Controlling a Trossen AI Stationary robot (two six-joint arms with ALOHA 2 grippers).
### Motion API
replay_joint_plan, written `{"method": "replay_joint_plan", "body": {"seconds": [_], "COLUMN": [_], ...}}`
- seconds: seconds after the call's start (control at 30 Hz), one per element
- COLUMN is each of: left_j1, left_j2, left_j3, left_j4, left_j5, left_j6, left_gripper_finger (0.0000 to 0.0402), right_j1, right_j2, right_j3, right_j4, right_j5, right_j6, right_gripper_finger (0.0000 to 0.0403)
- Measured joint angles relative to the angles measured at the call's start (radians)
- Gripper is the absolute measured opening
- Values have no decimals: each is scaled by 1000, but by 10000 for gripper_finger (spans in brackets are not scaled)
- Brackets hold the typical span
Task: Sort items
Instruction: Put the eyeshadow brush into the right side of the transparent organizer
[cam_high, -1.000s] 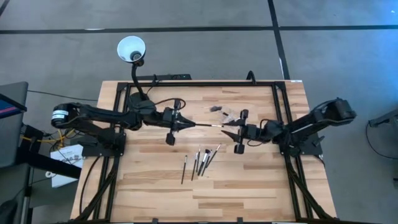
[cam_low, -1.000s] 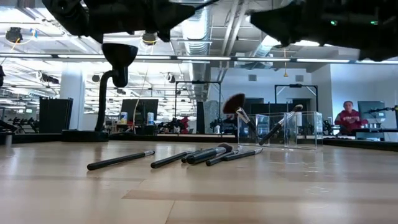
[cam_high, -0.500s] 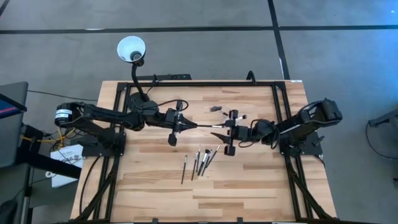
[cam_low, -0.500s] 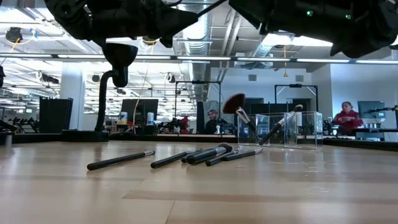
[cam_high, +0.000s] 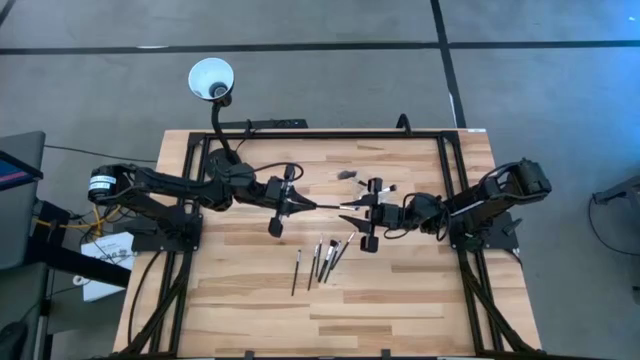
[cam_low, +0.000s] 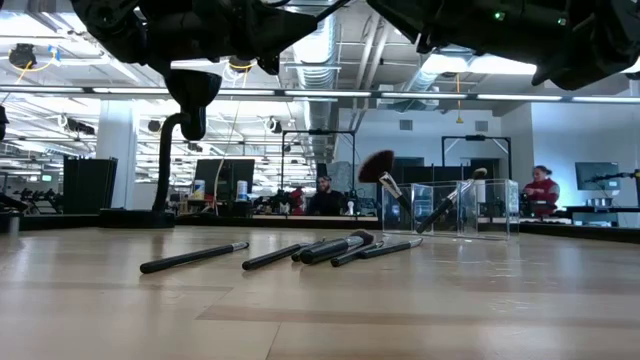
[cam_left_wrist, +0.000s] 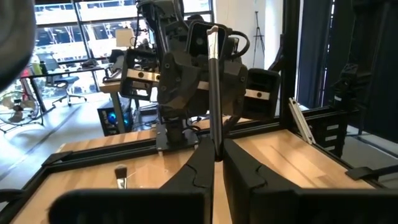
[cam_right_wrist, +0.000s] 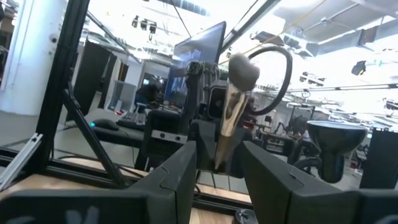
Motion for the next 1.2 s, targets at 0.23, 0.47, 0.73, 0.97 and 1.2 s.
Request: {"method": "replay_joint_plan", "body": {"seconds": [0.23, 0.47, 0.73, 0.97, 1.2], "left_j1": [-2, -2, -2, 3, 14], "left_j2": [0, 0, 0, 0, 0], "left_j3": [0, 0, 0, 0, -1], "left_j4": [-1, -9, -20, -29, -30], "left_j5": [0, 0, -31, -30, -34], "left_j6": [0, 0, 1, 0, 0], "left_gripper_finger": [14, 15, 19, 25, 65], "right_j1": [0, 2, 2, 2, 2], "right_j2": [0, 0, 0, 0, -1], "right_j3": [0, 0, 0, 0, 0], "right_j4": [45, 81, 85, 87, 37], "right_j5": [-1, -2, -3, -1, 41], "right_j6": [9, 25, 36, 58, 69], "right_gripper_finger": [118, 118, 61, 22, 10]}}
